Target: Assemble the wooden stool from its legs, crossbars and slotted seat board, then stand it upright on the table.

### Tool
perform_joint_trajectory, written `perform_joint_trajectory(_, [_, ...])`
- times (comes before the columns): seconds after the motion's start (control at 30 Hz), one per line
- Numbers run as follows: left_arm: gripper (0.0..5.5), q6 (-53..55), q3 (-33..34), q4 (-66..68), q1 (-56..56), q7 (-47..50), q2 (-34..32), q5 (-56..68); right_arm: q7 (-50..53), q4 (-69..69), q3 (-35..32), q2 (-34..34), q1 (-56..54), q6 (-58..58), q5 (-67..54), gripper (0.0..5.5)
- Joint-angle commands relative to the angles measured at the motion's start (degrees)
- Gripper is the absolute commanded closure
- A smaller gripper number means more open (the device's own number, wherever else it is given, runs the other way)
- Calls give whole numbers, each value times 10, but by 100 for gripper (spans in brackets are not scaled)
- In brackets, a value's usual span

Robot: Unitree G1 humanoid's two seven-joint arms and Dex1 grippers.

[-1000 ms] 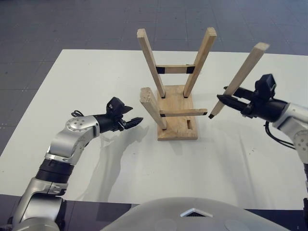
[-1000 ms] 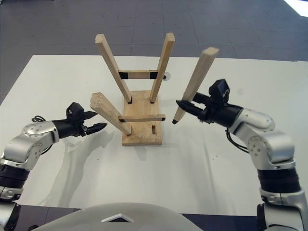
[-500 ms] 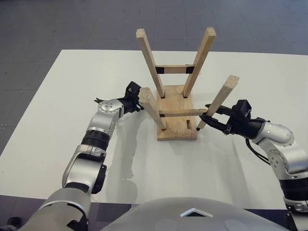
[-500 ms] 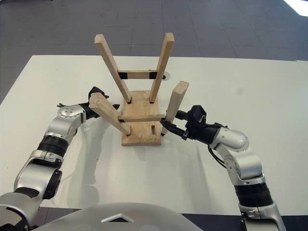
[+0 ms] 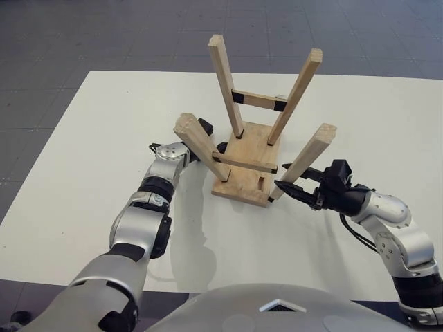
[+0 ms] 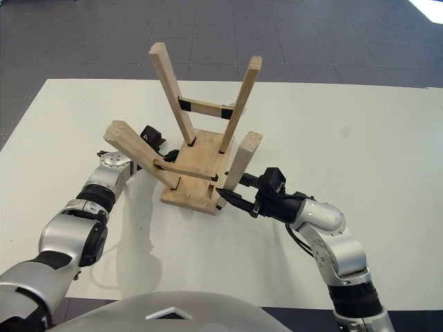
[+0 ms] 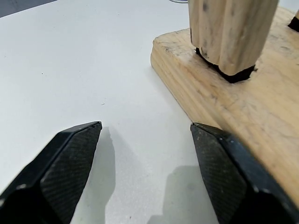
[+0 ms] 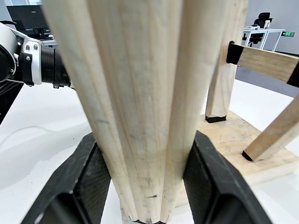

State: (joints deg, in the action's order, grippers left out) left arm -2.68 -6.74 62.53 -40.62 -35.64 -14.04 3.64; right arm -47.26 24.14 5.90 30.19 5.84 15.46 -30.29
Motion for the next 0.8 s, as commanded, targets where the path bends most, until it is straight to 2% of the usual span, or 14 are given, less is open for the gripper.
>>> perform_joint_trajectory(0.03, [196,-3,7,0,-8,-26,14,-3,8,42,7,-5,5,19,-14,346])
perform_joint_trajectory(0.17, [196,-2,13,3,-10,-29,12,-9,12,58,-6,-3,-26,36,-30,346])
perform_joint_trajectory(0.4, [196,0,21,7,-22,-37,7,-13,-5,-39,6,-28,-77,22,-7,346])
perform_joint_trajectory(0.53, [196,0,24,5,-21,-40,10,-15,-22,-82,20,-41,-77,2,11,346])
perform_joint_trajectory(0.8, [196,0,28,3,-19,-42,11,-19,-51,-102,36,-19,-48,-55,64,346])
